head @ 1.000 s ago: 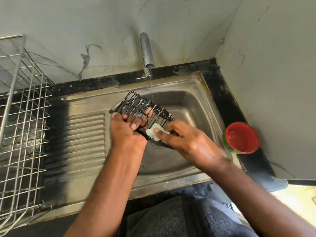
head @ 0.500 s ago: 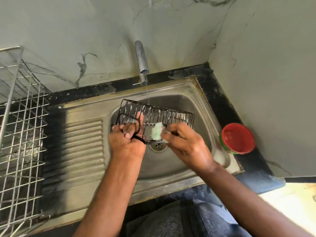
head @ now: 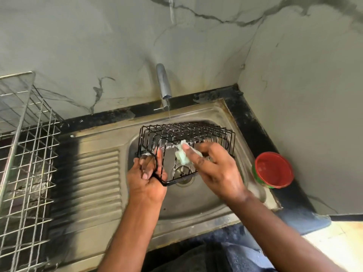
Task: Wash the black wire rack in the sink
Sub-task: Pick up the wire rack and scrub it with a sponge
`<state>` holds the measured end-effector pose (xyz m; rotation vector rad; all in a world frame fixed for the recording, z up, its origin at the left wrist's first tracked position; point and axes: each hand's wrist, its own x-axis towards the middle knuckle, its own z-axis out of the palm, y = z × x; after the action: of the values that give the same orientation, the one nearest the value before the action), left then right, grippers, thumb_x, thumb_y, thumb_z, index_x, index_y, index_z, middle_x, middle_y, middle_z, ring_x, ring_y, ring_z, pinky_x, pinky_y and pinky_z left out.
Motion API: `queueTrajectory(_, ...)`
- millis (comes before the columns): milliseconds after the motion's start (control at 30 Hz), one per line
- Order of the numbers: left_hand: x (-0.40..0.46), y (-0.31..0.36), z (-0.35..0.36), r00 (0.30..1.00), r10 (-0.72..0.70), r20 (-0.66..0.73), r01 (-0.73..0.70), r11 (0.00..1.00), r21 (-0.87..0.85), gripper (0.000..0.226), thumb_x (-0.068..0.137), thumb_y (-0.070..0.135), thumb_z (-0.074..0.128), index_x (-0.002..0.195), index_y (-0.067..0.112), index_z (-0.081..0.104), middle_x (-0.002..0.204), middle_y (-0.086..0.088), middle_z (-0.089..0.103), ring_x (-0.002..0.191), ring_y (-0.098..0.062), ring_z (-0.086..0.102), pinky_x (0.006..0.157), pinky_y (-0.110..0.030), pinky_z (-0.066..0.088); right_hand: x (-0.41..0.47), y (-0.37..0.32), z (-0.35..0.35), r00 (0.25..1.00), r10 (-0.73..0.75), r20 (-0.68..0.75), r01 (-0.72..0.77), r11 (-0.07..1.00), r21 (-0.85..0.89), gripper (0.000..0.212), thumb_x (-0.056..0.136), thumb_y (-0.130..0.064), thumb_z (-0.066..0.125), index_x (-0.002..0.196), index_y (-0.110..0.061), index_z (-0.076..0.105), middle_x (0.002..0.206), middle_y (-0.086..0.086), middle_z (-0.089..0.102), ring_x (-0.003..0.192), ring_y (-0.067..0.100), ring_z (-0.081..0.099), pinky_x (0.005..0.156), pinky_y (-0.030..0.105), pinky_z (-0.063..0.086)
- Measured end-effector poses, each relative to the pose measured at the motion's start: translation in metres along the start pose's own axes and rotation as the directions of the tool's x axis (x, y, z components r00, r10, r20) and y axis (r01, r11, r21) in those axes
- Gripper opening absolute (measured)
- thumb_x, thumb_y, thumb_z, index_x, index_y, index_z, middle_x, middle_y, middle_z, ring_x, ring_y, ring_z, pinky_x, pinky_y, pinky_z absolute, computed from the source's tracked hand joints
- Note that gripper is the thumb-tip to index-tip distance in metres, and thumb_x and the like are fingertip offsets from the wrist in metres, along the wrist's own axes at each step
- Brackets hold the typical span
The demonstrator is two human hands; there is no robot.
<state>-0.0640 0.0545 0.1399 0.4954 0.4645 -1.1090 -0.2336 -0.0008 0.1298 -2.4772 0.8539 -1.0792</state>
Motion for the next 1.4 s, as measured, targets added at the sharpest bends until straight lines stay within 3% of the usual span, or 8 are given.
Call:
queueTrajectory(200,0.000,0.005,0.000,0.999,0.043,-0.022,-0.042,0.998,0.057,0.054,0.111,0.034,0.025,0.063,0.016,0.040,0.028,0.003,0.024,0.024,-0.006,0.042,0.045,-0.020,0.055,-0.010,0.078,0.000,0.946,0.287,-0.149,-0.296,0.954,-0.046,0.041,0.086,0.008,0.072,0.123,-0.011,0.073,0.100,0.006,0.061,0.082,0.022,0.064,0.066,0.030,0.054)
queueTrajectory(300,0.002,0.008,-0.002,0.998,0.060,-0.032,-0.058,0.998,0.037,0.059,0.110,0.033,0.024,0.057,0.015,0.041,0.029,0.004,0.024,0.024,-0.007,0.038,0.077,-0.017,0.060,-0.006,0.089,-0.002,0.872,0.467,-0.147,-0.467,0.883,0.035,0.026,0.091,0.003,0.067,0.114,-0.007,0.075,0.097,0.000,0.059,0.082,0.006,0.061,0.073,0.024,0.053)
queueTrajectory(400,0.002,0.011,-0.003,0.999,0.037,0.002,-0.037,0.999,0.006,0.065,0.111,0.029,0.024,0.051,0.013,0.043,0.029,0.004,0.024,0.022,-0.007,0.033,0.070,-0.021,0.061,0.000,0.091,-0.004,0.671,0.739,-0.066,-0.712,0.666,0.223,0.014,0.100,-0.015,0.060,0.107,-0.020,0.071,0.092,-0.002,0.064,0.078,0.001,0.061,0.072,0.015,0.048)
queueTrajectory(533,-0.001,0.009,-0.003,0.997,0.019,0.069,-0.020,1.000,0.008,0.058,0.111,0.020,0.023,0.057,0.011,0.043,0.028,0.003,0.026,0.020,-0.006,0.030,0.061,-0.026,0.061,-0.003,0.099,0.003,0.413,0.878,0.244,-0.843,0.266,0.468,0.029,0.102,-0.030,0.044,0.106,-0.011,0.065,0.105,0.016,0.075,0.108,0.035,0.069,0.104,0.052,0.049)
queueTrajectory(700,0.018,0.025,-0.002,0.995,0.058,0.076,-0.064,0.995,0.078,0.038,0.092,-0.002,0.036,0.060,0.003,0.056,0.036,-0.001,0.041,0.043,-0.011,0.061,0.059,-0.029,0.061,0.000,0.082,-0.006,0.463,0.824,0.326,-0.748,0.166,0.643,0.023,0.109,-0.018,0.039,0.111,-0.014,0.061,0.085,0.000,0.073,0.081,0.011,0.071,0.099,0.042,0.049)
queueTrajectory(867,0.029,0.022,-0.009,0.998,-0.016,0.061,-0.002,0.958,0.287,0.041,0.105,0.039,0.034,0.096,0.016,0.067,0.098,-0.004,0.075,0.098,-0.021,0.072,0.094,-0.048,0.056,0.014,0.060,-0.011,0.508,0.822,0.258,-0.542,0.072,0.837,0.023,0.109,-0.016,0.044,0.124,-0.013,0.061,0.091,-0.002,0.069,0.072,0.005,0.061,0.079,0.029,0.052)
queueTrajectory(1300,-0.010,-0.059,-0.005,0.973,-0.096,0.208,-0.053,0.788,0.614,0.038,0.106,0.032,0.039,0.133,0.010,0.055,0.130,-0.014,0.068,0.117,-0.028,0.067,0.094,-0.041,0.058,0.021,0.028,0.003,0.592,0.779,0.208,-0.538,0.190,0.822,0.020,0.109,-0.017,0.044,0.118,-0.019,0.062,0.112,0.005,0.074,0.106,0.020,0.069,0.099,0.035,0.054)
queueTrajectory(1400,-0.006,-0.053,-0.006,0.972,-0.106,0.211,-0.048,0.784,0.619,0.030,0.100,0.020,0.048,0.125,0.007,0.061,0.123,-0.014,0.072,0.107,-0.024,0.073,0.085,-0.037,0.062,0.021,0.033,-0.011,0.634,0.757,0.155,-0.712,0.494,0.499,0.020,0.107,-0.027,0.048,0.119,-0.024,0.063,0.101,-0.001,0.074,0.097,0.018,0.070,0.086,0.024,0.055)
